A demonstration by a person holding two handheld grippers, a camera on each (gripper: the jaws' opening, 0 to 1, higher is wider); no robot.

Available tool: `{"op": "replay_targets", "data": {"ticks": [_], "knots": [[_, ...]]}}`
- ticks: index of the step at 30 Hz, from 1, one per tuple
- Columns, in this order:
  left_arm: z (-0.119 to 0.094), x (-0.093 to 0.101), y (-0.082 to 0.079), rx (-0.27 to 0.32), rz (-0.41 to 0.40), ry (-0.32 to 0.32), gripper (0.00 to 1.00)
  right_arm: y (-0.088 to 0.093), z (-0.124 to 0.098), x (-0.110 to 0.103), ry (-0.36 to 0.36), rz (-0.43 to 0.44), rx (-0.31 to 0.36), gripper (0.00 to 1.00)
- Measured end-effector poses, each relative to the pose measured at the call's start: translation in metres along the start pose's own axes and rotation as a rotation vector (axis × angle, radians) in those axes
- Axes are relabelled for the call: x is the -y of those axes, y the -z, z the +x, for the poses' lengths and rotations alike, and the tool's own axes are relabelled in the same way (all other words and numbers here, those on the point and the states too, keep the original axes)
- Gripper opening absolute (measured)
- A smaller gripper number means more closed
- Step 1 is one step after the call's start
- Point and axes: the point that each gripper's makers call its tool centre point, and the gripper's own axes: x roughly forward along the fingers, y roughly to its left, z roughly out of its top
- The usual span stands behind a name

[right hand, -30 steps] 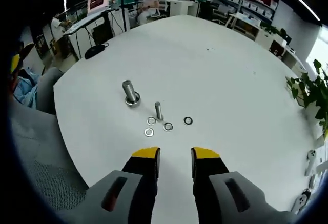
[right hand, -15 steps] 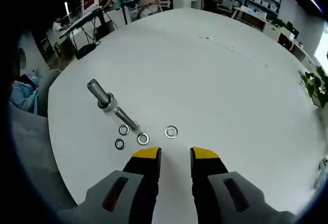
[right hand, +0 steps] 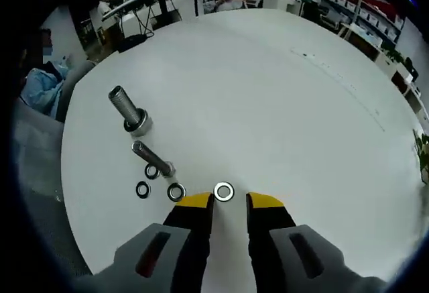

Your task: Place the washer onto the threaded stud by aligning its center hole with the stud, sliding it down to the base, and recovering from edge contact or off-axis alignment until the washer reaches the visible bottom stop.

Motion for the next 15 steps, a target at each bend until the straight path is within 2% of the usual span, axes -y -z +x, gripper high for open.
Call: {"op": "replay_targets", "data": {"ticks": [6,15], "knots": [[0.0007,0.0008,0.0042,-0.021,0.02,-0.004,0.33,-0.0009,0.0004,-0.0046,-0.023,-0.074,0.004,0.21],[0.0015,0.0039,0.0085,-0.043,0.041,0.002,0.32,-0.0025,0.0013,-0.0058,-0.039,-0.096,0.029,0.21]]}}
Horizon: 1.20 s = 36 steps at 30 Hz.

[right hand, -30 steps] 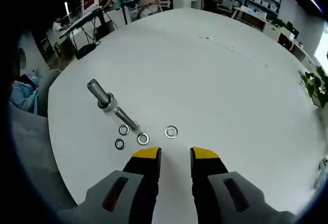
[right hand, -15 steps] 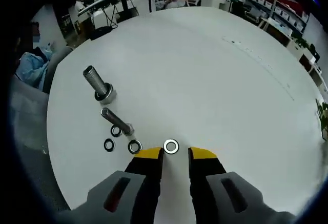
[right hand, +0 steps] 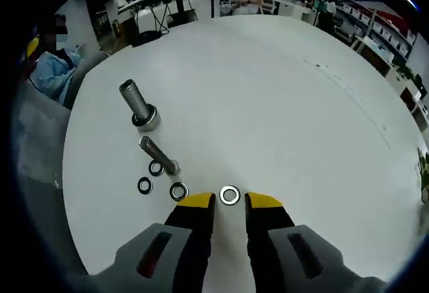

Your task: Place the washer onto the threaded stud by aligning its center hole with the stud, sliding it down to the base, and recovering from edge contact or off-axis alignment until the washer reaches the visible bottom stop.

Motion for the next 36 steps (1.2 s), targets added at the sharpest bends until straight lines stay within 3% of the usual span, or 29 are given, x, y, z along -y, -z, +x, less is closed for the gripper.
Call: {"op": "replay_targets", "data": {"ticks": [7,12,17,20,36], "knots": [[0.002,0.005,0.002,-0.01,0.016,0.023,0.31,-0.002,0.0,-0.003,0.011,-0.003,-0.01,0.16],[0.003,0.008,0.004,-0.018,-0.009,0.044,0.3,0.0,-0.001,-0.003,0.042,0.053,-0.008,0.15],[0.004,0.015,0.003,-0.019,-0.002,0.078,0.28,0.001,-0.002,-0.009,0.06,0.075,-0.053,0.14],[0.003,0.018,0.0,0.002,-0.02,0.101,0.28,0.003,-0.002,-0.009,0.076,0.118,-0.057,0.14],[-0.005,0.022,-0.015,0.078,-0.04,0.139,0.28,0.017,-0.01,-0.014,0.161,0.157,-0.151,0.13]]}}
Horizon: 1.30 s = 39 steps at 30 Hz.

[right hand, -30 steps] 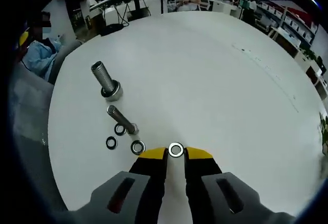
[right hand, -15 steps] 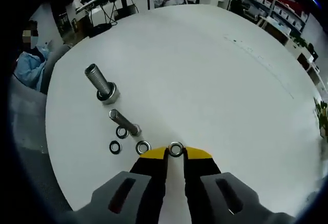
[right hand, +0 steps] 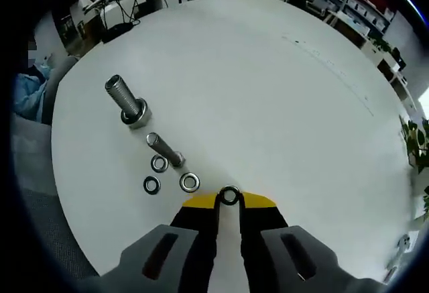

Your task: Place the washer onto the threaded stud by aligning its center hole with the stud, sliding it down to the base, and recovering from edge contact or off-axis alignment until the washer reaches the visible bottom stop.

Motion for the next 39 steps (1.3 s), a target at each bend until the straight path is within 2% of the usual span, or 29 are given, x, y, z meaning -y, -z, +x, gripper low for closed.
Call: {"op": "replay_targets", "data": {"ticks": [8,13,17,26,39], "knots": [[0.001,-0.002,0.001,0.001,-0.043,0.009,0.27,-0.006,-0.016,-0.002,0.012,0.005,0.015,0.13],[0.001,0.003,-0.004,0.023,-0.048,0.035,0.27,-0.016,-0.027,-0.013,0.005,-0.021,0.033,0.13],[0.001,0.005,-0.004,0.027,-0.05,0.046,0.27,-0.023,-0.034,-0.023,-0.012,0.0,0.056,0.13],[-0.001,0.004,-0.01,0.055,-0.064,0.048,0.28,-0.028,-0.049,-0.036,-0.015,-0.056,0.056,0.13],[-0.002,0.003,-0.011,0.063,-0.071,0.049,0.28,-0.046,-0.063,-0.049,-0.016,-0.105,0.084,0.13]]}}
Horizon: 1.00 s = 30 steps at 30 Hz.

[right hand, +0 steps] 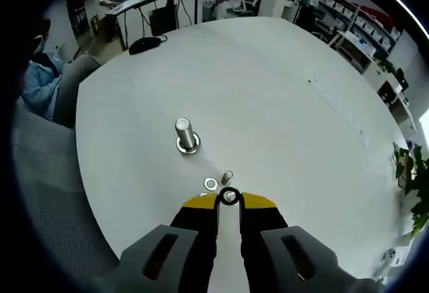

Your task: Place the washer onto the threaded stud by aligning its center hole with the stud, sliding it down to the base, and recovering from edge contact or off-axis alignment until the washer reaches the visible bottom stop.

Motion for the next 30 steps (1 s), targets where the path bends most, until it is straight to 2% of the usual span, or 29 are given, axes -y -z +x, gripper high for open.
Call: {"op": "replay_targets", "data": {"ticks": [8,20,30], "knots": [[-0.001,0.002,-0.002,0.007,0.011,0.003,0.28,-0.018,-0.002,0.0,0.003,-0.044,0.008,0.13],[-0.001,-0.002,-0.001,0.001,0.008,-0.012,0.28,-0.013,0.01,-0.002,-0.014,-0.118,-0.047,0.13],[-0.001,-0.003,0.001,-0.007,0.009,-0.018,0.28,-0.01,0.019,0.004,-0.029,-0.125,-0.068,0.13]]}}
